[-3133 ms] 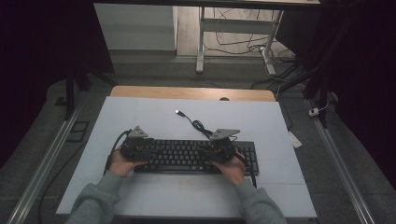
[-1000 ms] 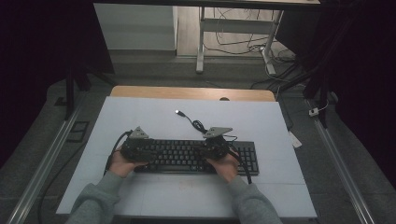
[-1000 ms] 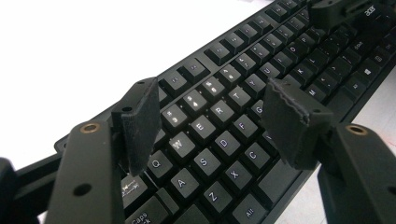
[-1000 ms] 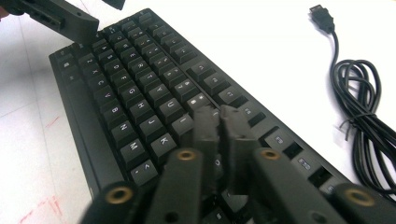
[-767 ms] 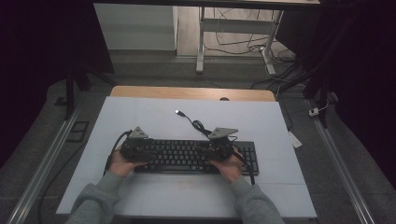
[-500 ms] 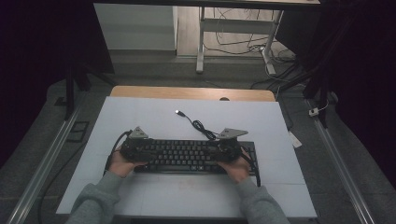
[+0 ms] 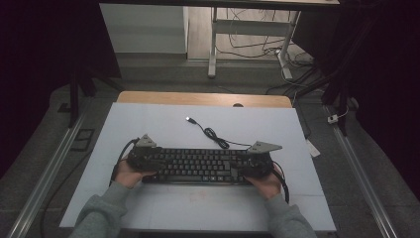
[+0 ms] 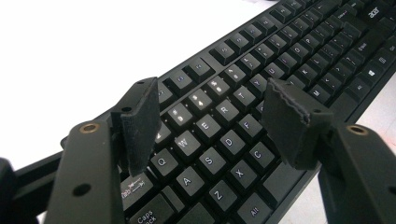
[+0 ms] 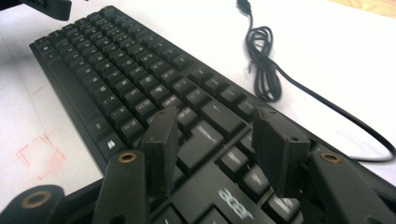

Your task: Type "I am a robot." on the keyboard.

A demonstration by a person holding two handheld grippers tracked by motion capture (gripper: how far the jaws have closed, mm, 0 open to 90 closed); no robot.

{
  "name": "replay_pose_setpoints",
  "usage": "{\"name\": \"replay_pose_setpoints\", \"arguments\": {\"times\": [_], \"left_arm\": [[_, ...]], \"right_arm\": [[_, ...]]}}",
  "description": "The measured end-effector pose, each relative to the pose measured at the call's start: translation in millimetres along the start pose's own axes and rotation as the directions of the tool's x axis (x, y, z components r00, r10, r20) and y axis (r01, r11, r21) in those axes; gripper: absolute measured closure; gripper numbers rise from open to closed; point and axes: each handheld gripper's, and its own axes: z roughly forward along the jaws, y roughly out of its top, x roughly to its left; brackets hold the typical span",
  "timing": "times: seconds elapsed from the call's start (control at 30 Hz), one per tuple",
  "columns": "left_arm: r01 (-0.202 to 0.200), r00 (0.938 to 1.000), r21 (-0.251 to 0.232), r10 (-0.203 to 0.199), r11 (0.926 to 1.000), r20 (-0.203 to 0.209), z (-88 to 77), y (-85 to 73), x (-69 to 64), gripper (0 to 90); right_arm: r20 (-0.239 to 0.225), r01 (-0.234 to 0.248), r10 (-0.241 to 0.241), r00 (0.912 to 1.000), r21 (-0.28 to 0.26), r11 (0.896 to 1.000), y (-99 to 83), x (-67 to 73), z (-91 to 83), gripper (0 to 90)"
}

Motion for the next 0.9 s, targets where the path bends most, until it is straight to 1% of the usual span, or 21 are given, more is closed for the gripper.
{"name": "replay_pose_setpoints", "arguments": {"times": [0.07, 0.23, 0.63, 0.77, 0.9], "left_arm": [[0.000, 1.0000, 0.001, 0.000, 1.0000, 0.001, 0.1, 0.1, 0.0, 36.9], [-0.002, 1.0000, 0.003, 0.002, 1.0000, 0.000, 1.2, 0.6, -1.2, 36.8], [-0.017, 0.9998, 0.000, 0.017, 0.9999, 0.008, 2.8, 3.0, -7.4, 36.9], [-0.040, 0.9990, -0.001, 0.040, 0.9992, 0.022, 4.4, 5.5, -14.4, 37.1], [-0.067, 0.9971, 0.010, 0.066, 0.9977, 0.038, 8.0, 7.1, -23.2, 37.1]], "right_arm": [[0.009, 0.000, 0.000, 1.0000, 0.003, 1.000, -2.9, -1.9, -4.2, 50.7], [0.011, 0.000, 0.000, 0.9999, 0.000, 1.000, -8.0, -4.1, -10.9, 50.7], [0.007, 0.014, -0.014, 0.9999, 0.002, 1.000, -7.5, -1.8, -8.7, 50.5], [0.010, 0.011, -0.011, 0.9999, -0.006, 1.000, -6.7, -1.8, -9.6, 50.6], [0.008, 0.017, -0.017, 0.9998, 0.003, 1.000, -6.5, -1.6, -8.9, 50.6]]}}
